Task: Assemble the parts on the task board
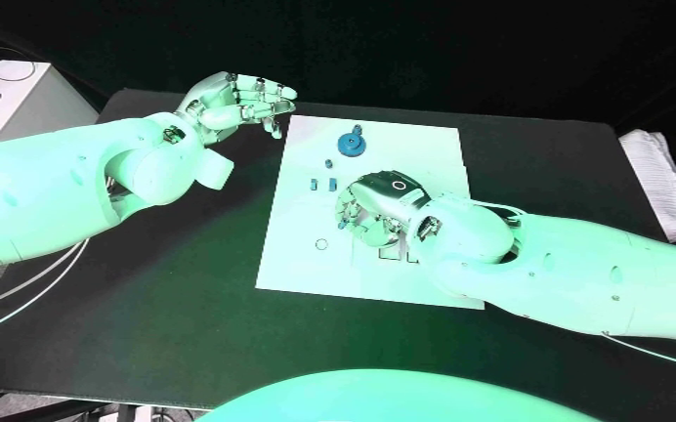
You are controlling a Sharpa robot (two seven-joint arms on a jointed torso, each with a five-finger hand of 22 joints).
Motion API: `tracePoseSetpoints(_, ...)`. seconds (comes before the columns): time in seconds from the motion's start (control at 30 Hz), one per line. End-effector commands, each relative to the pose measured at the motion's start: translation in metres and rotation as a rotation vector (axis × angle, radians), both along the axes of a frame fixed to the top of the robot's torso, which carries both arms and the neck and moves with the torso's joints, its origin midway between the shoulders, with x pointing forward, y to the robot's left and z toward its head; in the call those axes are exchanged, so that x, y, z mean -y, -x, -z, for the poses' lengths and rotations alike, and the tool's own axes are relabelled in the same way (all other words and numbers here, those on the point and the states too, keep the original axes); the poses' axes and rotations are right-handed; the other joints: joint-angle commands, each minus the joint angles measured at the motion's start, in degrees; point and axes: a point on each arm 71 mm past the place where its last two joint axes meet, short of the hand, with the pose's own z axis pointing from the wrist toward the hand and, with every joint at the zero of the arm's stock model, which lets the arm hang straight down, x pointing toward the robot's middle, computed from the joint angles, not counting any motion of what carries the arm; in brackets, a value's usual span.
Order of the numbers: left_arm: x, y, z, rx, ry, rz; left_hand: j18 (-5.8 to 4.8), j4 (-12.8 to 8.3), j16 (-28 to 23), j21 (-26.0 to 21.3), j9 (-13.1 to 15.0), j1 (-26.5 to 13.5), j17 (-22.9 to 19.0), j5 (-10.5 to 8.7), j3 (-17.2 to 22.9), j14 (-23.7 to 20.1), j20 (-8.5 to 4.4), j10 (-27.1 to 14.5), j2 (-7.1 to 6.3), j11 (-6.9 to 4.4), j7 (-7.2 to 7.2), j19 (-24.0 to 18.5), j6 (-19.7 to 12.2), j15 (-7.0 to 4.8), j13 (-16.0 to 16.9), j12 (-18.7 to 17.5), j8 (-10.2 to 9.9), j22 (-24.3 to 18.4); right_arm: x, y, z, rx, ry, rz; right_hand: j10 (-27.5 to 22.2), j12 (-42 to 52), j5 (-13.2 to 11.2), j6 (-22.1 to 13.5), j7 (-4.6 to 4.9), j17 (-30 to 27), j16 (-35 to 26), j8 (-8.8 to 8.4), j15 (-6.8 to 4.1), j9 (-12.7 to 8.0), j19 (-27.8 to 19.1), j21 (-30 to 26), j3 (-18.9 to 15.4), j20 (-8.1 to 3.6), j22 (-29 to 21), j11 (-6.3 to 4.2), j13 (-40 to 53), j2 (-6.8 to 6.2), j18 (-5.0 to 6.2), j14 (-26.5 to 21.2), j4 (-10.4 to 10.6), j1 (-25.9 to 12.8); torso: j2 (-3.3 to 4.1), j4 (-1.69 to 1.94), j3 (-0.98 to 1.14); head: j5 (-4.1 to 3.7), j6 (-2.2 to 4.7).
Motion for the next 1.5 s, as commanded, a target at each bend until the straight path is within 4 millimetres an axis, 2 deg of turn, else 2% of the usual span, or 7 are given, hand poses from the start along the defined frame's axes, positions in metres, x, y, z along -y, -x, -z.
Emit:
tracePoseSetpoints(0.03, 0.002, 0.001, 0.000, -0.005, 0.009, 0.019, 0.85, 0.08, -0.35, -0.30, -0.09, 0.54, -0.03, 0.29, -0.28, -0.37, 0.09, -0.35, 0.19, -0.07, -0.01, 0.43, -0.29, 0.16, -0.05, 0.12, 0.22, -0.05, -0.001, 0.000, 0.002, -0.001, 0.026, -0.009, 0.40, 0.05, 0.37, 0.53, -0.02, -0.05, 0.21, 0.20, -0.48, 2.18, 0.37, 0.20, 0.33, -0.03, 0.06, 0.12, 0.06, 0.47, -1.06, 1.93, -0.08, 0.04, -0.02, -0.04, -0.02, -0.01, -0.10)
tracePoseSetpoints(0.83, 0.003, 0.002, 0.000, -0.010, 0.009, 0.024, 0.85, 0.09, -0.37, -0.33, -0.10, 0.57, -0.03, 0.29, -0.30, -0.38, 0.10, -0.45, 0.21, -0.05, -0.01, 0.45, -0.31, 0.17, -0.09, 0.09, 0.24, -0.08, -0.009, -0.003, 0.010, -0.027, 0.079, -0.026, 0.20, -0.11, 0.49, 0.18, 0.09, -0.61, -0.07, 0.30, -0.39, 2.55, 0.11, -0.11, 0.43, 0.04, -0.28, 0.25, 0.10, 0.42, -0.96, 1.79, -0.19, -0.33, -0.01, -0.01, 0.03, -0.20, -0.37)
tracePoseSetpoints(0.97, 0.003, 0.002, 0.000, -0.011, 0.008, 0.024, 0.85, 0.09, -0.37, -0.33, -0.10, 0.57, -0.03, 0.29, -0.30, -0.38, 0.10, -0.45, 0.21, -0.05, -0.01, 0.45, -0.31, 0.17, -0.09, 0.09, 0.24, -0.08, -0.009, -0.002, 0.011, -0.036, 0.075, -0.035, -1.61, -0.34, 1.59, -1.22, 0.49, -0.41, 0.35, -0.21, 0.05, 2.85, -0.52, -0.84, -0.34, 0.37, -0.98, 0.74, -0.12, -0.62, -0.79, 1.71, 0.01, -1.70, -0.06, -0.04, 0.01, -0.21, -0.40)
tracePoseSetpoints(1.13, 0.002, 0.001, 0.000, -0.011, 0.008, 0.023, 0.85, 0.09, -0.37, -0.33, -0.10, 0.57, -0.03, 0.29, -0.30, -0.38, 0.10, -0.45, 0.21, -0.05, -0.01, 0.45, -0.31, 0.17, -0.09, 0.09, 0.24, -0.08, -0.005, -0.003, 0.010, -0.029, 0.049, -0.027, -8.90, -0.29, 1.38, -4.41, 1.68, -7.86, -5.53, -2.49, 1.67, 2.32, -4.98, -8.48, -1.72, 1.74, -8.93, 2.53, -1.72, -3.58, 0.85, -1.49, 1.00, -4.00, -0.12, -0.07, 0.02, -0.47, -0.21)
tracePoseSetpoints(1.23, 0.002, 0.001, 0.000, -0.012, 0.007, 0.022, 0.85, 0.10, -0.42, -0.38, -0.10, 0.65, -0.03, 0.29, -0.31, -0.39, 0.10, -0.55, 0.28, -0.04, -0.01, 0.48, -0.31, 0.18, -0.14, 0.07, 0.28, -0.12, -0.002, -0.004, 0.008, -0.015, 0.026, -0.015, -13.08, 0.11, 1.30, -6.10, 2.25, -12.84, -9.35, -3.74, 2.41, 1.95, -8.64, -14.68, -2.73, 2.55, -15.13, 3.39, -2.54, -4.58, 2.15, -4.52, 0.81, -3.57, -0.10, -0.07, 0.04, -0.52, -0.07)
tracePoseSetpoints(1.3, 0.002, 0.001, 0.000, -0.013, 0.007, 0.023, 0.85, 0.10, -0.42, -0.38, -0.10, 0.65, -0.03, 0.29, -0.31, -0.39, 0.10, -0.55, 0.28, -0.04, -0.01, 0.48, -0.31, 0.18, -0.14, 0.07, 0.28, -0.12, 0.000, -0.005, 0.006, -0.004, 0.006, -0.005, -15.22, 0.49, 1.33, -6.70, 2.44, -16.94, -12.49, -4.26, 2.77, 1.80, -11.45, -19.29, -3.61, 2.99, -19.55, 3.74, -2.70, -4.56, 3.06, -7.32, 0.73, -2.95, -0.09, -0.08, 0.03, -0.57, 0.01)
tracePoseSetpoints(1.5, 0.001, 0.001, 0.000, -0.013, 0.006, 0.022, 0.85, 0.10, -0.42, -0.38, -0.10, 0.65, -0.03, 0.29, -0.31, -0.39, 0.10, -0.55, 0.28, -0.04, -0.01, 0.48, -0.31, 0.18, -0.14, 0.07, 0.28, -0.12, 0.003, -0.005, 0.003, 0.019, -0.035, 0.010, -16.89, 1.37, 1.48, -7.25, 2.64, -18.31, -12.80, -4.83, 3.01, 1.62, -12.43, -20.79, -4.85, 3.32, -20.69, 3.98, -2.62, -4.54, 3.32, -8.69, 0.72, -2.24, -0.02, -0.01, 0.06, -0.65, 0.11)
